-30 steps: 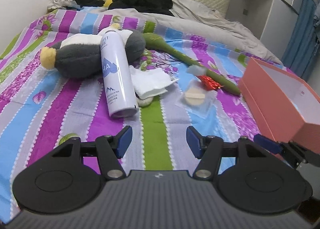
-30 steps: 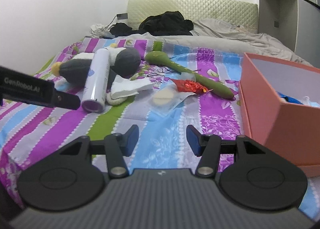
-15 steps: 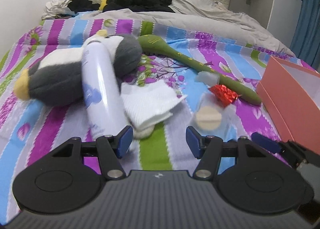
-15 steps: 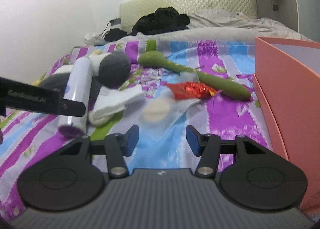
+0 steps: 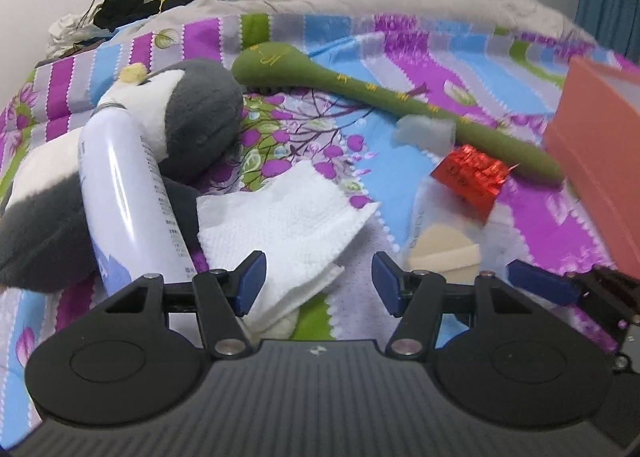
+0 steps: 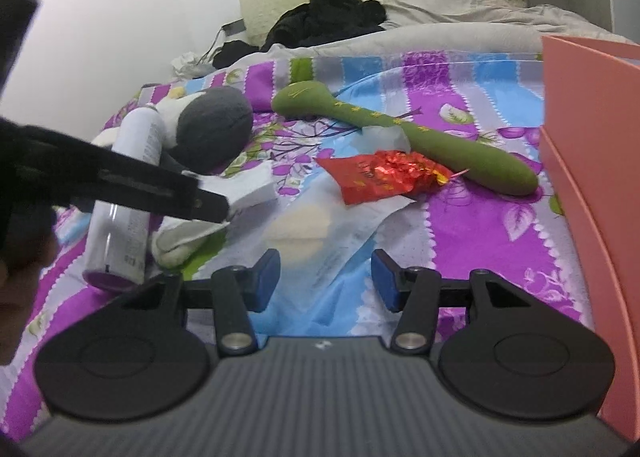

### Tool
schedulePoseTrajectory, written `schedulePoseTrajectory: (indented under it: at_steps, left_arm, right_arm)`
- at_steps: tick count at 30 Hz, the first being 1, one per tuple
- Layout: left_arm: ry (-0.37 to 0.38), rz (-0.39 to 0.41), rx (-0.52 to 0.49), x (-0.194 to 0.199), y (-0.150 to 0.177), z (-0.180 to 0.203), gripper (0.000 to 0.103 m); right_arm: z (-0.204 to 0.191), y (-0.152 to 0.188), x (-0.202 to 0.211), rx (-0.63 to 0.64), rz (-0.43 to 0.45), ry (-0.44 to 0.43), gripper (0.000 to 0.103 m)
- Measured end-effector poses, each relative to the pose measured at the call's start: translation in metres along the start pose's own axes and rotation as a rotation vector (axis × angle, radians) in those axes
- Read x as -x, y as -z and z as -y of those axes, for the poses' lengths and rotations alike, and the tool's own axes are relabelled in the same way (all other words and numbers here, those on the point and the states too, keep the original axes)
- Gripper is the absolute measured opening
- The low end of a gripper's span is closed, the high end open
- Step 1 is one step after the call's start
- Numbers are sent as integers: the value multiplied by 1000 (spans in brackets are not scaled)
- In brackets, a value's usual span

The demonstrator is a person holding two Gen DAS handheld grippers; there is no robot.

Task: Organize soft objects
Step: 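Grasp the white tissue with the left tool while the right tool reaches the sponge bag, then hold the tissue with the left tool while the right tool grasps the clear sponge bag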

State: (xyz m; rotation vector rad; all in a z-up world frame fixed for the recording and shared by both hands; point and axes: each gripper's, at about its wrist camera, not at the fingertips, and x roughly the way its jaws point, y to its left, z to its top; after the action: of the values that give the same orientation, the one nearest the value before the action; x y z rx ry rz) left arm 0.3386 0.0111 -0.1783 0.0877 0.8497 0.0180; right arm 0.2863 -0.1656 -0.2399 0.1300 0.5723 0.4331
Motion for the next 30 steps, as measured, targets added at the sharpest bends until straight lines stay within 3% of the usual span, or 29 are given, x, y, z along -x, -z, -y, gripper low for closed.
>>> schedulePoseTrajectory:
  at_steps: [9, 13, 18, 20, 30]
  left_arm:
    - [-73, -56, -67, -33, 3, -2, 65]
    - [-103, -54, -114, -37, 6, 2, 62]
    - [-138, -77, -162, -42, 7, 7, 21]
    - [-147, -91, -154, -44, 8, 5, 13]
    - [-137, -66, -81, -12, 8, -1, 8]
  right_arm:
    - [-1, -2, -16, 6, -39, -18, 40]
    - [1, -2, -16, -5, -41, -20, 27]
    - [6, -3, -14, -31, -35, -45, 14]
    - [4, -4, -11, -17, -29, -47, 10]
    - [-3, -4, 7, 29, 11, -11, 7]
